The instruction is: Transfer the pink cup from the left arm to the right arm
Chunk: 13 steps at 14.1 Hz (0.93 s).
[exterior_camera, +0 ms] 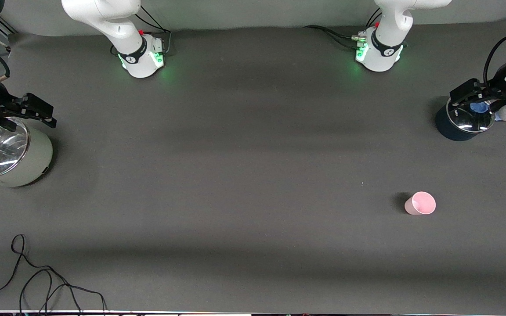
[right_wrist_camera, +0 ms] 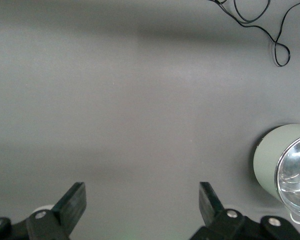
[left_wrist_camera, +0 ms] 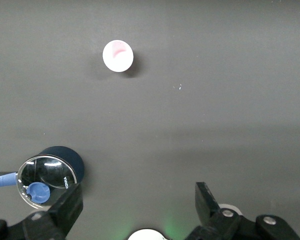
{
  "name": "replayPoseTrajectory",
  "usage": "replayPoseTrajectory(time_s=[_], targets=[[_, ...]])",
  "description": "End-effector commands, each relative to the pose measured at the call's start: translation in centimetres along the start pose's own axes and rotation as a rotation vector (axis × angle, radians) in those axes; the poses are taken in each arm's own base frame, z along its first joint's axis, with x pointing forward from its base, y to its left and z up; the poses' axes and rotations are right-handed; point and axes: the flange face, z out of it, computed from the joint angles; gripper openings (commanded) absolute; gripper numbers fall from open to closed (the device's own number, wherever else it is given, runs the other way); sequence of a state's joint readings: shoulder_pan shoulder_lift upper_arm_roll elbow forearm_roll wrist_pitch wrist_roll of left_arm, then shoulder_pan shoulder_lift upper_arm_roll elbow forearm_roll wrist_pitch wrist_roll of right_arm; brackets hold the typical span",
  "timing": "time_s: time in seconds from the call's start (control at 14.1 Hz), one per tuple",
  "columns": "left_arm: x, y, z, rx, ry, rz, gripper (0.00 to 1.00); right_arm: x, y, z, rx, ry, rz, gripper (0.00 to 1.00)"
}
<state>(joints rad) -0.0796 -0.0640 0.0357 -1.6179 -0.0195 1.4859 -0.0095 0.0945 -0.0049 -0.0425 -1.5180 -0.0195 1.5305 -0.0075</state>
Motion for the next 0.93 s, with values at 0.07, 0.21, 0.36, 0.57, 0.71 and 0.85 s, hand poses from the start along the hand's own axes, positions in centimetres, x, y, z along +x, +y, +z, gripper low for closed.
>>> replayPoseTrajectory(time_s=[0.07,0.21,0.36,0.57,0.71,0.85], targets=[[-0.9,-0.2,0.0,0.017,-0.009,0.016,1.0,0.0,0.9,0.0,0.057,-0.011,0.046,1.0],[-0.8,-0.2,0.1,0.017,-0.01,0.016,1.0,-0.1,2.0,0.0,0.087,-0.01,0.069,1.0],[-0.8,-0.2,0.0,0.017,-0.007,0.016,1.0,-0.1,2.0,0.0,0.088,-0.01,0.067,1.0],[-0.6,-0.1,0.2,0.017,-0.01,0.018,1.0,-0.1,1.9,-0.1,0.088,-0.01,0.066,1.0],[-0.4,-0.1,0.3,0.017,-0.013,0.019,1.0,-0.2,1.8,-0.1,0.088,-0.009,0.066,1.0],[0.4,-0.1,0.4,0.018,-0.012,0.021,1.0,-0.2,1.6,-0.1,0.088,-0.009,0.063,1.0]])
